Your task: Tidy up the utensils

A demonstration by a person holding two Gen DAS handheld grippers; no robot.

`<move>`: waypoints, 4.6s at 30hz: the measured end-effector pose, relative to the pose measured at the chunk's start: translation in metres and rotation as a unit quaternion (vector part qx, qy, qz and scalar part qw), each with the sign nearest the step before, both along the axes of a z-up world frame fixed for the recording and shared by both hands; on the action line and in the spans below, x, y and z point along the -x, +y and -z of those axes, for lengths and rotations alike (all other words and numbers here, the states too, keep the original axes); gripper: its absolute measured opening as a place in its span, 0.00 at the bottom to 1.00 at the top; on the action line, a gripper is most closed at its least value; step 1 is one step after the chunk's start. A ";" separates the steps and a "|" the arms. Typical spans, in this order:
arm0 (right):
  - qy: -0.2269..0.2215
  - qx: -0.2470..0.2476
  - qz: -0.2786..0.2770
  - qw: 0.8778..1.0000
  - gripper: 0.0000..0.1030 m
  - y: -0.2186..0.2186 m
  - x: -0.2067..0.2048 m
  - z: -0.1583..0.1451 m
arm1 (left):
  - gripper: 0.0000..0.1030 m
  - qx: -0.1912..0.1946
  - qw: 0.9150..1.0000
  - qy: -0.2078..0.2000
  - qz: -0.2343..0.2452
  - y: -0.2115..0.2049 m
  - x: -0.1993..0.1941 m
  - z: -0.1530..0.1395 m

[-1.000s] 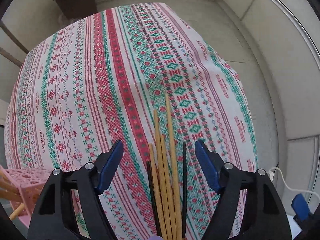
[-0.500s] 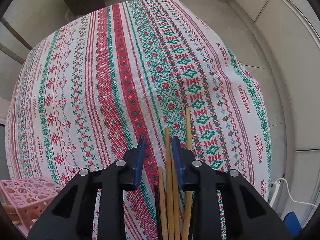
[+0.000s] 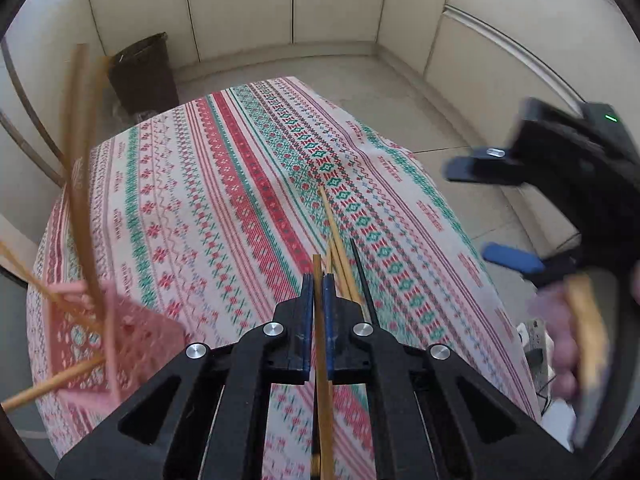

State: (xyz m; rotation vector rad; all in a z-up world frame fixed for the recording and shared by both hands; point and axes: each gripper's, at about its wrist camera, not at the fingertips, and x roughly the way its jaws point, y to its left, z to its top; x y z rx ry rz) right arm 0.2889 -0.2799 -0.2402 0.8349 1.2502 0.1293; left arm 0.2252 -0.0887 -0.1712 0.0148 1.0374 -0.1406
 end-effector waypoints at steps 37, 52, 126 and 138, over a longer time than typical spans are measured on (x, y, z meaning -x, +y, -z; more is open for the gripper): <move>-0.173 0.215 -0.129 0.952 0.05 0.084 0.010 -0.076 | 0.04 0.101 0.989 -0.108 0.001 0.094 0.125 -0.091; -0.290 0.166 -0.136 0.933 0.05 0.089 0.096 -0.205 | 0.04 0.135 0.967 -0.208 -0.053 0.127 0.146 -0.163; -0.349 0.210 -0.198 0.892 0.38 0.223 0.099 -0.232 | 0.71 0.040 0.918 -0.329 -0.219 0.181 0.142 -0.216; -0.376 0.309 -0.102 0.867 0.77 0.159 0.145 -0.246 | 0.93 -0.046 0.916 -0.339 -0.208 0.130 0.144 -0.213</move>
